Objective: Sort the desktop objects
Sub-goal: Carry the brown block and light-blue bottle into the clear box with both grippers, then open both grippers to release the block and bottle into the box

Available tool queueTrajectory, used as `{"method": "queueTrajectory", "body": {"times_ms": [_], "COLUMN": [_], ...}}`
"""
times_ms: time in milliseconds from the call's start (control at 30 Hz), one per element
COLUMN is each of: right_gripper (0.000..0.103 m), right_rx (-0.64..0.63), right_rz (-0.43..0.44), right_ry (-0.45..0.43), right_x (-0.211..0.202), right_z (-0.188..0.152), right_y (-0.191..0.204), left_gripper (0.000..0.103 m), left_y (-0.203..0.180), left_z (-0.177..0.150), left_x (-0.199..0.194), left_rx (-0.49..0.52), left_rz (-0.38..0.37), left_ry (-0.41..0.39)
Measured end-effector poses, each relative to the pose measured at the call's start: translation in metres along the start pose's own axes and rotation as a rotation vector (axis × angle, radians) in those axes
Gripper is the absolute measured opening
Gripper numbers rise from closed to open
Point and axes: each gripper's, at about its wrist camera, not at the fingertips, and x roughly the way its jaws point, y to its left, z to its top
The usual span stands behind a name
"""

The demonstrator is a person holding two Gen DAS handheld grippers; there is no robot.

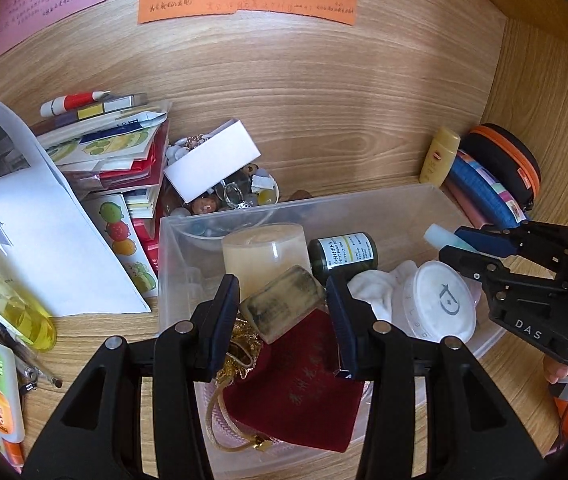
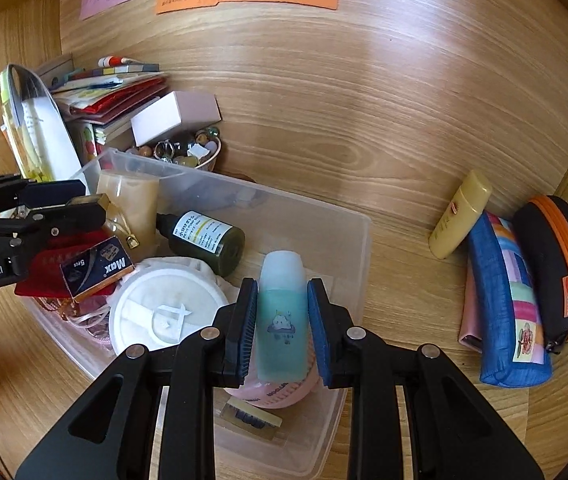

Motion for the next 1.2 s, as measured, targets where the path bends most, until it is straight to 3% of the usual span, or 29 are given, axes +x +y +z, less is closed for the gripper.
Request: {"method": "queueTrajectory", "body": {"times_ms": [167,233,300,400,500,600,733,900,1000,1200], "right_gripper": [0.023,0.024,0.032,0.05,0.063,0.074,0.081,0.088,0.098,0.099], "right_rx": [-0.014,-0.021,-0.021,-0.02,-0.02,-0.017,-0.025,-0.028,-0.03,-0.04], "right_rz": [-0.024,-0.04,-0.045,-0.065,-0.079,-0.082,-0.094,-0.091,-0.088,-0.1], "right_ry": [-0.019,-0.031,-0.041,-0.068,-0.092,-0.11,-0.131,-0.147,-0.155,-0.19], "right_x": [-0.004,-0.008,-0.012,-0.021,-0.032,-0.043,-0.059,-0.075,-0.083,-0.102], "right_z": [0.001,0.002,0.003,0.003,0.002,0.001,-0.003,-0.01,-0.015,-0.029], "right_y": [0.003,0.004,0.005,0.006,0.008,0.009,0.012,0.017,0.022,0.031], "left_gripper": [0.046,0.051,0.063,0.064,0.072,0.072,0.076,0.096,0.096,0.096], "left_y": [-0.004,-0.006,-0.006,-0.006,-0.004,-0.002,-0.003,-0.005,-0.007,-0.009], "left_z": [-0.001,-0.001,0.0,0.0,0.001,0.002,0.0,-0.009,-0.015,-0.029], "left_x": [-0.009,-0.014,-0.019,-0.027,-0.033,-0.039,-0.046,-0.06,-0.07,-0.091], "left_rx": [0.021,0.027,0.024,0.025,0.011,0.002,-0.006,-0.005,-0.003,-0.011], "left_rz": [-0.013,-0.02,-0.029,-0.033,-0.037,-0.036,-0.02,0.041,0.066,0.096], "left_ry": [-0.033,-0.053,-0.071,-0.099,-0.116,-0.13,-0.139,-0.157,-0.146,-0.151]}}
